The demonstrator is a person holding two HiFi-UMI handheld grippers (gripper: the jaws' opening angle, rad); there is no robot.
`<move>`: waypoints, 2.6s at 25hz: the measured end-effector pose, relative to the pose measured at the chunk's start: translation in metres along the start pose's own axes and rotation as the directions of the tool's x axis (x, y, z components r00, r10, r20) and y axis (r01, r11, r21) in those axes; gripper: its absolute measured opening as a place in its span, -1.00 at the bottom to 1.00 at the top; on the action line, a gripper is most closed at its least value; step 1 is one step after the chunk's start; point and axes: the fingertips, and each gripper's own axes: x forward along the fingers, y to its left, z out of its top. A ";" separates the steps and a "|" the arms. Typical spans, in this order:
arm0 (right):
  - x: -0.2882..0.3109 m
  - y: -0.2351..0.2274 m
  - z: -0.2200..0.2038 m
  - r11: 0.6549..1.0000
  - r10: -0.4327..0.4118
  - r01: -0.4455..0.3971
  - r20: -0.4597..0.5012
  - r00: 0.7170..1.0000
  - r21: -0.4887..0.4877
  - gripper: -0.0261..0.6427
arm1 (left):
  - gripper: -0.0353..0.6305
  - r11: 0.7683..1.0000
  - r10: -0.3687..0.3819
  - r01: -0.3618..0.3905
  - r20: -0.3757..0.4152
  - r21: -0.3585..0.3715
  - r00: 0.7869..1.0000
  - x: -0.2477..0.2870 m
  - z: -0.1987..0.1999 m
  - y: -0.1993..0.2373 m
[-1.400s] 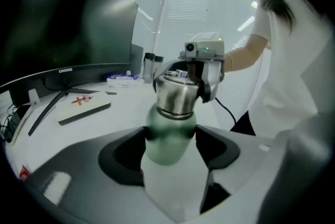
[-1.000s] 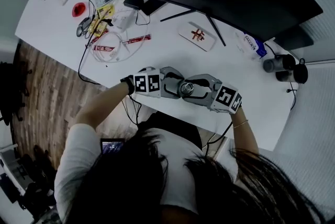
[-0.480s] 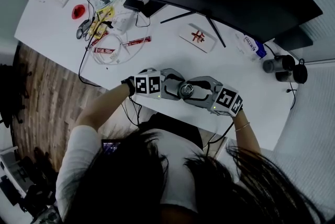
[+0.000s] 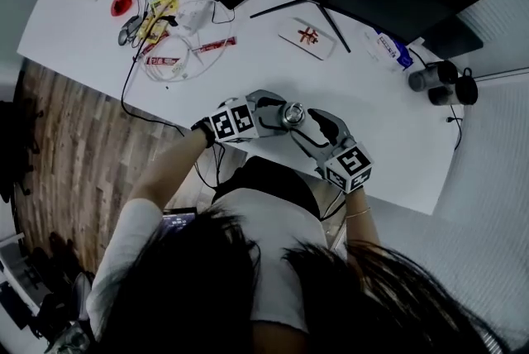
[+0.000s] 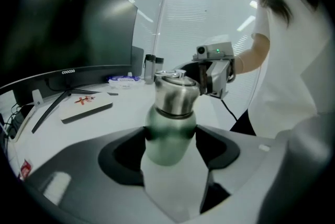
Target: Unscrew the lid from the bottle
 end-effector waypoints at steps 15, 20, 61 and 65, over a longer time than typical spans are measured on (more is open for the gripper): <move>0.020 0.005 -0.003 0.978 -0.207 0.208 0.058 0.977 -0.008 -0.21 | 0.16 0.967 0.227 -0.222 0.027 -0.122 0.974 -0.001 -0.007 -0.001; 0.020 0.003 -0.002 0.973 -0.225 0.228 0.083 0.971 -0.024 -0.21 | 0.16 0.962 0.242 -0.235 0.035 -0.136 0.970 -0.001 -0.008 -0.001; 0.021 0.013 0.013 0.892 0.389 -0.417 -0.177 0.904 -0.175 -0.22 | 0.18 0.980 -0.190 0.193 -0.072 0.041 0.979 -0.008 -0.004 -0.004; 0.011 0.012 0.022 0.913 0.359 -0.377 -0.132 0.924 -0.158 -0.22 | 0.18 0.986 -0.158 0.161 -0.066 0.035 0.985 -0.016 -0.009 -0.004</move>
